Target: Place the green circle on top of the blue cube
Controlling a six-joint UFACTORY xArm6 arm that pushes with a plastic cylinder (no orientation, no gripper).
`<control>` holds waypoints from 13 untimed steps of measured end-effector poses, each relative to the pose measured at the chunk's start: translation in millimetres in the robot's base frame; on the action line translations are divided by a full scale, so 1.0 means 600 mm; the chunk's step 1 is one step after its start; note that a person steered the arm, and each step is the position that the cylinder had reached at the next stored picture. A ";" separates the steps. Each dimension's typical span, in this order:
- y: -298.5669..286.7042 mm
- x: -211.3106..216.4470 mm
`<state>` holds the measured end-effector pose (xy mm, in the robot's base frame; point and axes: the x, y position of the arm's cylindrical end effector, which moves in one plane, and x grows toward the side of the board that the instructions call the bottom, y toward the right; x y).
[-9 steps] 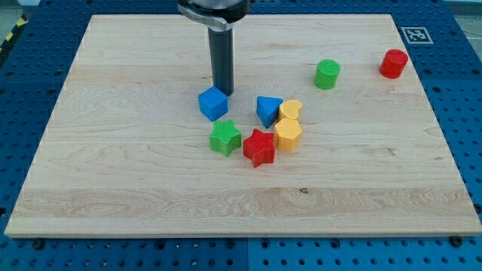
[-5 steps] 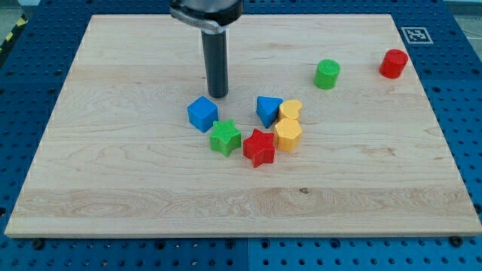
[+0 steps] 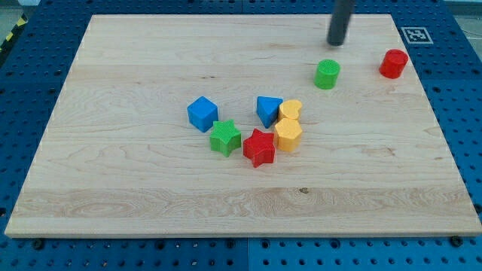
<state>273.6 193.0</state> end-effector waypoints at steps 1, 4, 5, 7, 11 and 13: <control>0.051 0.051; 0.046 0.199; -0.029 0.199; -0.161 0.114; -0.131 0.053; -0.340 0.101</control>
<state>334.3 -10.9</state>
